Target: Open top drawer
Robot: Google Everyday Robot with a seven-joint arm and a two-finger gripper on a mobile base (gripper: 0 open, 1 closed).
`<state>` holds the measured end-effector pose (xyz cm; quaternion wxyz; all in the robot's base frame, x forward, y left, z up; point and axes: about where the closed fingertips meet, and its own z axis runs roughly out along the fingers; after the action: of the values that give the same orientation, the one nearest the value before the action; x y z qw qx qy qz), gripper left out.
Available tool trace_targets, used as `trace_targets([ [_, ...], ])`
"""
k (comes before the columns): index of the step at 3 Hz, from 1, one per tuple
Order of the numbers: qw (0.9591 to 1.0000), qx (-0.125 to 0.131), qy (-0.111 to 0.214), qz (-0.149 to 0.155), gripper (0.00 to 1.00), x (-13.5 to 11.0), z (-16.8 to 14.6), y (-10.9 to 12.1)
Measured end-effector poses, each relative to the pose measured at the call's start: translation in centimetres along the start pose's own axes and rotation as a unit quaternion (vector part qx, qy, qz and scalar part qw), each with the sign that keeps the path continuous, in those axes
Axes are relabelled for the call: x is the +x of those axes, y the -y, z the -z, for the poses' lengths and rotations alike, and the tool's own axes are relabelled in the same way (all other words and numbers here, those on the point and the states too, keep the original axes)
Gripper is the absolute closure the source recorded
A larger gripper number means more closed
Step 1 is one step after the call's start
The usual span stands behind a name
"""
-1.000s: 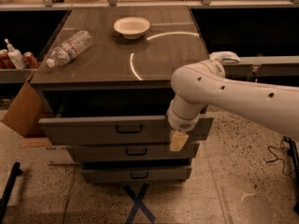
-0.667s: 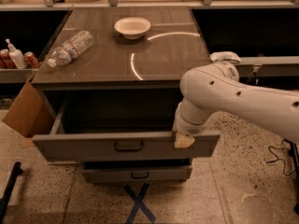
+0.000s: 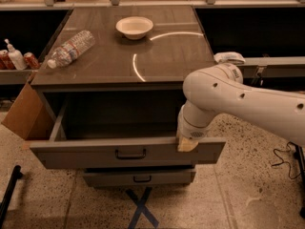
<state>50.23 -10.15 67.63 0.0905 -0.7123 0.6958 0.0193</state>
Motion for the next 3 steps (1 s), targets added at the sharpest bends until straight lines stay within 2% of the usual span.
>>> trace_targets([
  [3,1.0000,-0.002,-0.001,0.001,0.14,0.01,-0.17,-0.19],
])
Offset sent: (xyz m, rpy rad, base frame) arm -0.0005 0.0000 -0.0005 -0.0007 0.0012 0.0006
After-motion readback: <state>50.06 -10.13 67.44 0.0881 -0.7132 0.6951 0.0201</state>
